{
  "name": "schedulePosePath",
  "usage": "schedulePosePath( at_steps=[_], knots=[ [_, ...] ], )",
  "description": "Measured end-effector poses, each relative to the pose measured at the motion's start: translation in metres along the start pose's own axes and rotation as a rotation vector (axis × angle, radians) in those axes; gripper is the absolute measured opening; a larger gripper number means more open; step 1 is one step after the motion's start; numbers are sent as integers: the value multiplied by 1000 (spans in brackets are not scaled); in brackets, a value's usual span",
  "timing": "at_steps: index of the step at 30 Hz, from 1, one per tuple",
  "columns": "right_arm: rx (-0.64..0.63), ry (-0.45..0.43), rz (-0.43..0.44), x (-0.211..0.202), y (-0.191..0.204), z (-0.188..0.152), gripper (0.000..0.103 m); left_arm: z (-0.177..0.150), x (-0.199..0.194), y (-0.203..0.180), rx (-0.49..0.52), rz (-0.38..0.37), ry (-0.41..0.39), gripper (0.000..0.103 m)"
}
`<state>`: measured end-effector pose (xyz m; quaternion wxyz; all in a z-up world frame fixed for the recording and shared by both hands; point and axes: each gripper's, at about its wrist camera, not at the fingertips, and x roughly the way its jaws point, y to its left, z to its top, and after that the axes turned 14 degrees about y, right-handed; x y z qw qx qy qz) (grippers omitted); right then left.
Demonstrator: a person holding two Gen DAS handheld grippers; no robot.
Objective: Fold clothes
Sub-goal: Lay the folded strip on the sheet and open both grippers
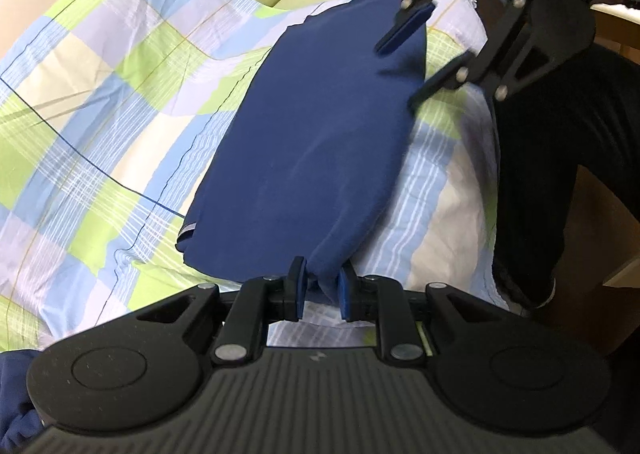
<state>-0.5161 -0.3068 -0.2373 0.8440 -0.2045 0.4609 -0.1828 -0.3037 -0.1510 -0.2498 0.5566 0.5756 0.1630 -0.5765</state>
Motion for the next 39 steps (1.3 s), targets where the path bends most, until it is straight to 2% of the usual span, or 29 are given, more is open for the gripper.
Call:
schedulePosePath(
  at_steps=[4, 28, 31, 34, 35, 39],
  knots=[
    [-13, 24, -7, 5, 10, 9, 42, -5, 4, -2, 8, 9, -2, 23],
    [-41, 104, 1, 18, 38, 24, 46, -20, 11, -3, 13, 0, -27, 23],
    [-55, 83, -3, 10, 42, 29, 46, -29, 3, 0, -4, -26, -49, 24],
    [-96, 49, -10, -2, 51, 38, 47, -49, -14, 12, -50, -57, -111, 28],
    [-109, 42, -12, -4, 54, 40, 48, -56, -18, 18, -69, -53, -123, 33],
    [-160, 30, -18, -3, 66, 47, 51, -76, -21, 41, -121, 8, -96, 33]
  ],
)
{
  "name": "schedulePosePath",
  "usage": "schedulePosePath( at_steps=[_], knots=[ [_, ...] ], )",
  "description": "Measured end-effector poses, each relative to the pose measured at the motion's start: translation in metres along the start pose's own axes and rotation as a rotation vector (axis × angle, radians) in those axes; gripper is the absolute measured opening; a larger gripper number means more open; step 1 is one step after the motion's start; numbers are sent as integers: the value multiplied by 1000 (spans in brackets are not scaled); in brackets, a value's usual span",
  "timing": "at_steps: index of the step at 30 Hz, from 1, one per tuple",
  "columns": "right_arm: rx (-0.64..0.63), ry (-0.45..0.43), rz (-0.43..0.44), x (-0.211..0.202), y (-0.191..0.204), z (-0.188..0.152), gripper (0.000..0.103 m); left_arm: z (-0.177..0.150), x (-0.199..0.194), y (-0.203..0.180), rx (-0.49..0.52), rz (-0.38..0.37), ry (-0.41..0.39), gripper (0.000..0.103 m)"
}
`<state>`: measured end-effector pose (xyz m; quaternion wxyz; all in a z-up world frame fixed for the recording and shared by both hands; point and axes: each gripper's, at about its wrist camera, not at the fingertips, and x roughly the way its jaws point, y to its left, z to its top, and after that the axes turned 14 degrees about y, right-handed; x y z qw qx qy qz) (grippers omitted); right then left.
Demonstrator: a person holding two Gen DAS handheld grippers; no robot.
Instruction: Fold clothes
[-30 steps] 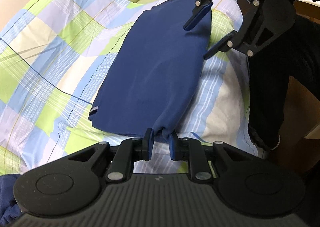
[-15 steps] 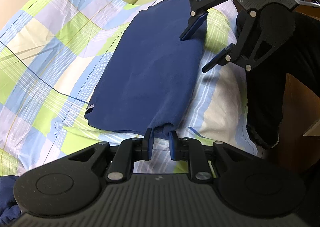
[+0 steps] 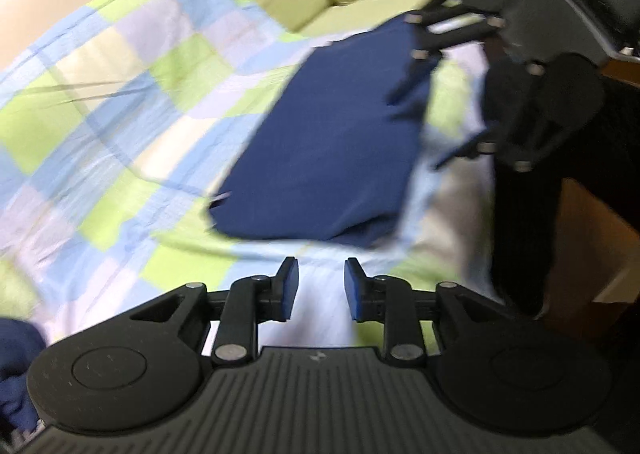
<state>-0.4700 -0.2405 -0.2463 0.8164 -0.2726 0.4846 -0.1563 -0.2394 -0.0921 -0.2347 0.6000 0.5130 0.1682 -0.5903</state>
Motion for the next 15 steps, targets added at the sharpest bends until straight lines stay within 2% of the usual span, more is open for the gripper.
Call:
schedulePosePath(
  at_steps=[4, 11, 15],
  knots=[
    [-69, 15, -31, 16, 16, 10, 51, -5, 3, 13, -22, 24, 6, 33],
    [-119, 51, -141, 51, 30, 26, 50, -1, 20, 18, 24, 40, -29, 39],
    [-51, 24, -162, 53, 21, 33, 47, 2, 30, 20, 57, 47, -51, 46]
  ],
)
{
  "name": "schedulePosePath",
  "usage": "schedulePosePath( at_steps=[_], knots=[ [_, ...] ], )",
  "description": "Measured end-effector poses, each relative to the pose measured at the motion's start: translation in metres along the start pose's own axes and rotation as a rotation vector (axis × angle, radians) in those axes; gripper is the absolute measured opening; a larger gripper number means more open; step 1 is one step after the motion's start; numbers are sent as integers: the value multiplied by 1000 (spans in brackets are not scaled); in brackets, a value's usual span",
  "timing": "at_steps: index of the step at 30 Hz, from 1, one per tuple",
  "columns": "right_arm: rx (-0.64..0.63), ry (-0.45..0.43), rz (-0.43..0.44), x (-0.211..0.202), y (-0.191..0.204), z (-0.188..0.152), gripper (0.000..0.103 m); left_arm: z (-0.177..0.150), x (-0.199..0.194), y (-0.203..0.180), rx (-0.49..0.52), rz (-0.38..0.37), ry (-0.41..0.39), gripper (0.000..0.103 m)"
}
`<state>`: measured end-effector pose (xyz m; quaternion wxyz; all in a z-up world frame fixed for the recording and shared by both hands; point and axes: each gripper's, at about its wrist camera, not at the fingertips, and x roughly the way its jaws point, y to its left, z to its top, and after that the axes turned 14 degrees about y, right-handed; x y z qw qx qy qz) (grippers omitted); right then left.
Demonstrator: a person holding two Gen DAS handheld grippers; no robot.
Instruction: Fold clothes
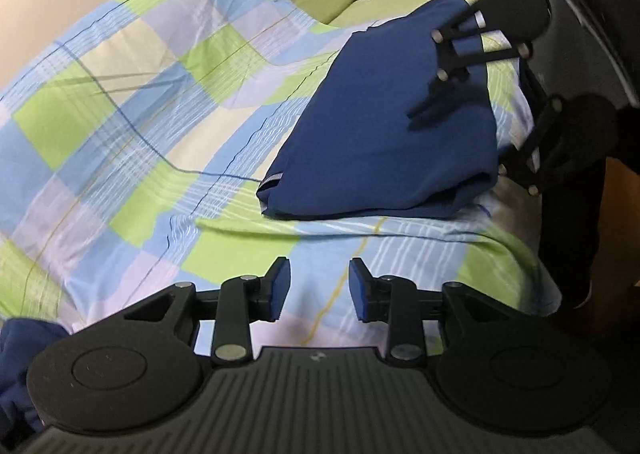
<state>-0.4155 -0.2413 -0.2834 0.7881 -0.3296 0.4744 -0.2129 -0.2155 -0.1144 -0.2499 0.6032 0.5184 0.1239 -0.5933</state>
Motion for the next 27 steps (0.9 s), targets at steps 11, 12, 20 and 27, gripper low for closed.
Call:
schedulePosePath(
  at_steps=[11, 12, 20, 27],
  knots=[
    [178, -57, 99, -2, -34, -9, 15, 12, 31, 9, 141, 16, -53, 59],
    [239, -74, 128, -5, -47, -12, 15, 13, 34, 9, 157, 19, -50, 59],
    [398, -110, 214, -13, -89, -29, 15, 34, 80, 10, 430, 131, -72, 60],
    [357, -108, 200, -11, -81, -30, 15, 41, 96, 2, 673, 146, -152, 62]
  ],
)
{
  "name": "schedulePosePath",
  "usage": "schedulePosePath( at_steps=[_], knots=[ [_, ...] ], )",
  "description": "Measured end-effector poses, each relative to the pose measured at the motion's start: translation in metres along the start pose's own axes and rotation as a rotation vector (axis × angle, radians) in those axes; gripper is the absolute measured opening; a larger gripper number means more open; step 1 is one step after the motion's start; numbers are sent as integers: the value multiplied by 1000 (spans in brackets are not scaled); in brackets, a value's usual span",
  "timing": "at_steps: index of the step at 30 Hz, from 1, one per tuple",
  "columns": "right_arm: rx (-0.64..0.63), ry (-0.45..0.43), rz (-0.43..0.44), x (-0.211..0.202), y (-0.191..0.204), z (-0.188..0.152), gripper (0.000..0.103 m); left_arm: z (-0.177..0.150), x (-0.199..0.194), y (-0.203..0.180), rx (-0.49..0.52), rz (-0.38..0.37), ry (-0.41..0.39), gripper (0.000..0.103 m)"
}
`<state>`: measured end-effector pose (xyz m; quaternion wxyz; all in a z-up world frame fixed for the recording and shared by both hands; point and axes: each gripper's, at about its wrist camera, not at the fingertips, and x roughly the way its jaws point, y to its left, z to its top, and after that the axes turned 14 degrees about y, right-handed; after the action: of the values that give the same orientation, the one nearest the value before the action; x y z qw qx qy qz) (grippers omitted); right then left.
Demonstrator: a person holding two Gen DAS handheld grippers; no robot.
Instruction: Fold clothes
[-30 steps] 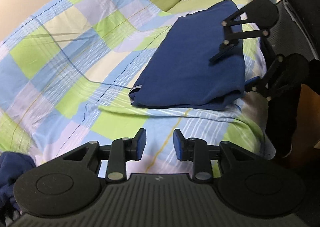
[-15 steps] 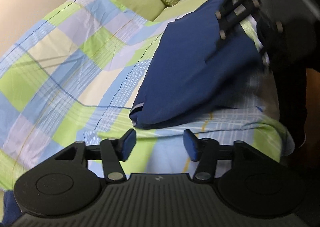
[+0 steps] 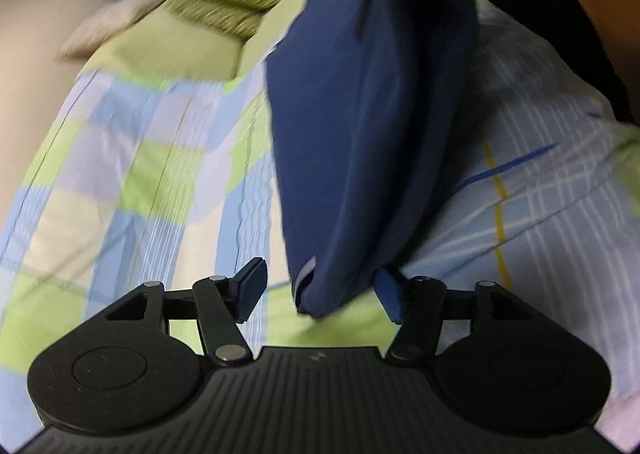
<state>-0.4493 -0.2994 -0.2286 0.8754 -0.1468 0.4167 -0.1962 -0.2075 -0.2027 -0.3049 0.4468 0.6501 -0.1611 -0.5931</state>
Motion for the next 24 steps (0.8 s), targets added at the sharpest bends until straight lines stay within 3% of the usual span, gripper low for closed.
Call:
schedulePosePath(
  at_steps=[5, 7, 8, 9, 10, 14, 16, 21, 24],
  knots=[
    [-11, -15, -14, -3, -5, 1, 15, 11, -3, -1, 51, -15, -61, 62],
    [-11, -24, -20, -6, -8, 2, 15, 17, 2, -1, 65, -40, -53, 55],
    [-6, -29, -19, -9, -8, 2, 15, 19, 5, 1, 61, -63, -38, 26],
    [-3, -31, -16, -10, -9, 0, 15, 22, 8, 4, 50, -88, -27, 13],
    [-2, -31, -14, -11, -9, -1, 15, 26, 10, 9, 19, -124, -14, 13],
    [-19, -22, -25, -11, -6, -7, 17, 28, 6, 16, -7, -126, -16, 12],
    [-46, -18, -50, -12, -3, -10, 22, 29, 4, 16, -4, -125, -12, 12],
    [-131, 41, -132, -4, 10, -18, 48, 30, 7, 9, -3, -123, 8, 12],
    [-128, 82, -115, 7, 17, -26, 47, 32, 7, 11, -14, -129, 23, 12]
  ],
)
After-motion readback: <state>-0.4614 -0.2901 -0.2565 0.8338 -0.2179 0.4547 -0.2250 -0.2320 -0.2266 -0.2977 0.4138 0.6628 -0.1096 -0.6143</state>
